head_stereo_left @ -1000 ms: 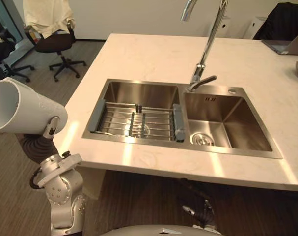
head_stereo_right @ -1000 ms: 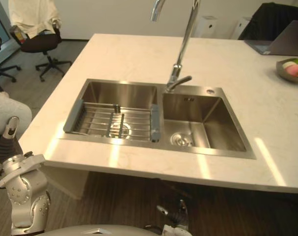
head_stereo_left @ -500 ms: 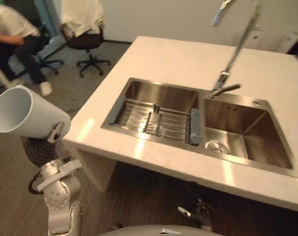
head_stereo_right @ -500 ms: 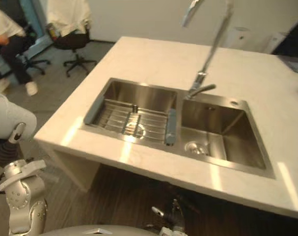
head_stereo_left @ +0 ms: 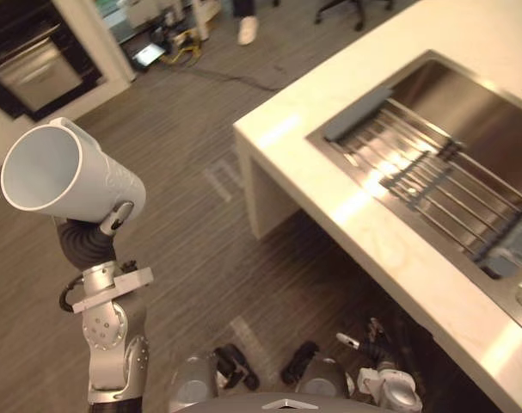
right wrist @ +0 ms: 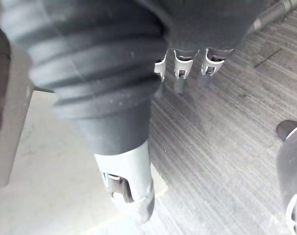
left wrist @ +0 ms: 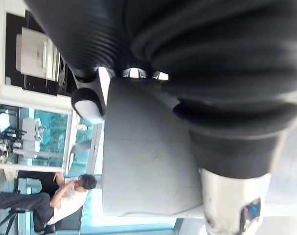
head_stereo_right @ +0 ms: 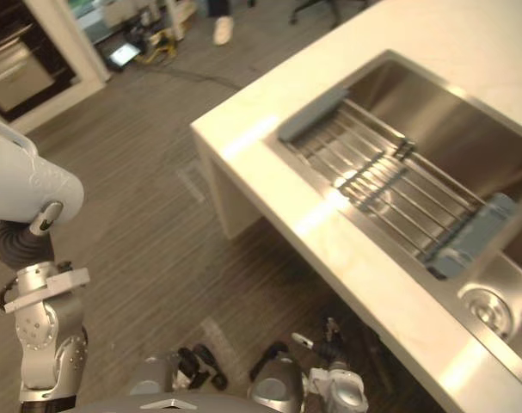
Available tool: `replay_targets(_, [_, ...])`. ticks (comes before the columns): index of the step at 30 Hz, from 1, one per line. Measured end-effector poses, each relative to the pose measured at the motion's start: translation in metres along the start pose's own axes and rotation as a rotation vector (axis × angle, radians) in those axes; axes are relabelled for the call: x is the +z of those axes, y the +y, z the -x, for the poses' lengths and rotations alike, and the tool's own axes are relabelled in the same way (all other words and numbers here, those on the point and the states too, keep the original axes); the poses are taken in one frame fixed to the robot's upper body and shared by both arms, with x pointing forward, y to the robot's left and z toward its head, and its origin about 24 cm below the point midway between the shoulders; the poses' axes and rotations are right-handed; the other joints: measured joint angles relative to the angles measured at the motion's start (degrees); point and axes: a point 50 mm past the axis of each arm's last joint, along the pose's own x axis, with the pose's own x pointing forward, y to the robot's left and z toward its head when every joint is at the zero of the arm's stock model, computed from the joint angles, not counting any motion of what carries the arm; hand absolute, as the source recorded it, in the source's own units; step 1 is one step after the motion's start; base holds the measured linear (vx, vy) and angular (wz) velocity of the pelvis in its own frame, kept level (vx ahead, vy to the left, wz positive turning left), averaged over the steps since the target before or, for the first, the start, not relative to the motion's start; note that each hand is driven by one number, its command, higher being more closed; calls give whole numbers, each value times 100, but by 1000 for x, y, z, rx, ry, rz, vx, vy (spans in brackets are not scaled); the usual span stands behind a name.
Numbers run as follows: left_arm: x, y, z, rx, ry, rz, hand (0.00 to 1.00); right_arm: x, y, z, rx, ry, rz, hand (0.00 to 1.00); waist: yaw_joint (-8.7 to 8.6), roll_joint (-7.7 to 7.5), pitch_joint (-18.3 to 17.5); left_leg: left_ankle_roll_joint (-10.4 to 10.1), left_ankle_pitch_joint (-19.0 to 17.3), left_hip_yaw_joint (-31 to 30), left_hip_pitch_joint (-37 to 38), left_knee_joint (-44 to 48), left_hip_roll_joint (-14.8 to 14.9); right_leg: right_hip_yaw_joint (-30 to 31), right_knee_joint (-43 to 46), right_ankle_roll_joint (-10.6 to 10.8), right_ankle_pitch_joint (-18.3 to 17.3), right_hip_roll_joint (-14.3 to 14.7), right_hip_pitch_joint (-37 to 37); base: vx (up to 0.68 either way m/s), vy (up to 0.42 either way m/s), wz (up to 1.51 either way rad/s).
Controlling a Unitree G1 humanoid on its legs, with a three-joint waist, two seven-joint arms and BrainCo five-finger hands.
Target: Walk over to the sink, pick up the cup, carry it to the dishwasher, place the cup inside the dishwasher, then close the dishwasher door
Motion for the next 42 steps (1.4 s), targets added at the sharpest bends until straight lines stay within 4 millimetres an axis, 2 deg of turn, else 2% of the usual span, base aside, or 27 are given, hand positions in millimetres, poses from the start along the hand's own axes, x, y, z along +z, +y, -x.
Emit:
replay_targets(1, [-3, -3, 1, -6, 12, 10, 100, 0, -3, 0, -7, 5, 6, 0, -22, 29, -19, -163, 2, 0, 69, -213, -61, -143, 80, -1, 1, -66, 26, -116, 176, 139])
replay_targets(3, [-6, -14, 2, -52, 30, 51, 100, 0, -4, -3, -3, 21, 17, 0, -38, -39, -80, -167, -6, 357, 123, -851, -433, -752, 300, 20, 16, -377, 244, -128, 217, 132])
replay_targets(6, [-10, -20, 8, -85, 65, 84, 100, -6, -4, -4, 4, 65, 22, 0, 16, -105, -137, -133, 165, 300, 375, -1626, -918, -1245, 551, 16, 111, -716, 611, -108, 195, 104])
replay_targets(7, [-12, -21, 13, -89, 92, 102, 100, -7, -4, -6, 22, 93, 35, 0, 93, -74, -190, -143, 277, 168, 515, -1869, -1082, -1305, 547, -31, 300, -767, 764, -83, 168, 63])
replay_targets(9, [-16, -25, 18, -109, 124, 114, 100, -9, -1, -6, 55, 125, 65, 0, 150, -33, -346, -142, 301, -63, 545, -1925, -1163, -1201, 564, -89, 620, -771, 888, -47, 151, 71])
replay_targets(10, [-19, -31, 20, -137, 143, 126, 100, -12, 1, -5, 65, 144, 69, 0, 146, 5, -416, -82, 281, -358, 537, -1934, -1198, -781, 719, -289, 879, -783, 883, 18, 153, 122])
replay_targets(11, [-27, -38, 21, -174, 173, 136, 100, -19, 1, -2, 68, 177, 59, 0, 33, 60, -460, 74, 252, -794, 557, -1938, -1169, 180, 1060, -363, 992, -730, 660, 23, 129, 143])
replay_targets(12, [-31, -41, 20, -189, 186, 134, 100, -24, 5, 0, 78, 197, 49, 0, -11, 54, -483, 114, 261, -1005, 537, -1926, -1137, 793, 1122, -132, 773, -550, 516, 75, 49, 175])
replay_targets(13, [-41, -42, 19, -215, 218, 118, 100, -31, 13, 5, 101, 213, 31, 0, -94, 39, -486, 163, 291, -1418, 481, -1866, -1044, 2013, 1103, 170, 341, 32, 290, 67, -44, 183])
replay_targets(14, [-49, -41, 19, -220, 246, 103, 100, -37, 18, 11, 123, 226, 19, 0, -183, -38, -502, 204, 315, -1803, 444, -1859, -1047, 2919, 1027, 268, 54, 550, 115, 92, -75, 192])
replay_targets(15, [-54, -40, 21, -218, 267, 95, 100, -41, 19, 15, 133, 237, 22, 0, -221, -62, -495, 226, 329, -2048, 425, -1872, -1092, 3415, 856, 337, -98, 856, 24, 44, -61, 143])
replay_targets(17, [-59, -42, 25, -232, 295, 94, 100, -50, 25, 23, 154, 260, 22, 0, -232, -251, -597, 221, 334, -2310, 330, -1889, -1204, 4047, 233, 462, -247, 1273, -109, 22, -67, 123])
replay_targets(18, [-60, -46, 26, -254, 301, 102, 100, -56, 28, 29, 158, 270, 13, 0, -262, -384, -659, 210, 340, -2342, 286, -1945, -1318, 4362, -287, 425, -200, 1416, -167, 4, -64, 123])
replay_targets(19, [-60, -48, 27, -265, 303, 105, 100, -57, 29, 31, 160, 273, 9, 0, -278, -436, -690, 205, 365, -2349, 278, -1960, -1369, 4479, -498, 389, -101, 1449, -178, -9, -95, 132])
replay_targets(20, [-59, -53, 25, -303, 295, 97, 100, -61, 37, 33, 179, 286, 3, 0, -305, -752, -715, 56, 612, -2490, 315, -2007, -1637, 4896, -1002, 293, 521, 1462, -179, -13, -105, 93])
replay_targets(21, [-60, -54, 25, -311, 302, 94, 100, -60, 37, 32, 180, 284, 9, 0, -312, -709, -695, 48, 615, -2587, 367, -2057, -1650, 4959, -1006, 318, 501, 1483, -140, -1, -121, 78])
replay_targets(22, [-60, -58, 26, -322, 311, 102, 100, -58, 32, 29, 181, 271, 30, 0, -257, -543, -765, 35, 563, -2920, 396, -2193, -1634, 5226, -1086, 287, 529, 1597, -109, 17, -57, 22])
replay_targets(23, [-59, -59, 26, -328, 307, 104, 100, -56, 32, 28, 183, 261, 38, 0, -245, -539, -784, -12, 488, -3066, 341, -2252, -1640, 5401, -1154, 296, 525, 1629, -93, 48, -46, 26])
replay_targets(25, [-58, -62, 24, -357, 308, 104, 100, -55, 33, 28, 187, 262, 38, 0, -223, -506, -768, -86, 774, -3217, 581, -2698, -1637, 5241, -1228, 265, 537, 1672, -3, 26, -53, 33])
replay_targets(26, [-59, -64, 24, -377, 317, 99, 100, -55, 35, 27, 200, 259, 46, 0, -268, -507, -755, -91, 905, -3363, 686, -2841, -1626, 5073, -1241, 235, 519, 1678, 126, 2, -92, 50])
replay_targets(28, [-60, -66, 26, -399, 324, 98, 100, -55, 38, 27, 217, 260, 56, 0, -278, -524, -756, -97, 951, -3644, 776, -2844, -1592, 4834, -1363, 227, 521, 1676, 420, -1, -76, 63])
replay_targets(30, [-55, -71, 27, -415, 310, 119, 100, -56, 39, 28, 219, 266, 55, 0, -209, -508, -813, -161, 930, -3896, 762, -2846, -1589, 4553, -1567, 195, 558, 1645, 599, -26, -15, 67])
replay_targets(34, [-41, -78, 25, -444, 257, 163, 100, -53, 41, 24, 227, 273, 53, 0, 95, -516, -865, -144, 1018, -4192, 630, -2849, -1650, 4219, -1977, 259, 682, 1607, 799, -32, 8, 47])
replay_targets(35, [-41, -77, 24, -441, 254, 158, 100, -52, 44, 23, 237, 270, 47, 0, 92, -528, -887, -132, 1042, -4285, 623, -2850, -1678, 4111, -2043, 257, 683, 1588, 874, 6, 7, 30])
replay_targets(36, [-48, -54, 20, -415, 275, 83, 100, -45, 74, 19, 309, 247, -16, 0, 68, -608, -982, -25, 1192, -4324, 433, -2852, -1772, 3911, -2470, 243, 999, 1582, 949, -2, 3, 19])
replay_targets(39, [-48, -55, 20, -414, 276, 84, 100, -48, 72, 22, 303, 259, -17, 0, 44, -609, -982, -43, 1156, -4291, 443, -2851, -1761, 3929, -2500, 245, 997, 1590, 944, 0, 0, -5])
replay_targets(42, [-51, -45, 30, -376, 318, 75, 100, -58, 63, 31, 285, 284, -47, 0, 54, -577, -1165, -95, 983, -3986, 569, -2849, -1693, 4156, -2594, 251, 996, 1634, 962, 36, -6, -47])
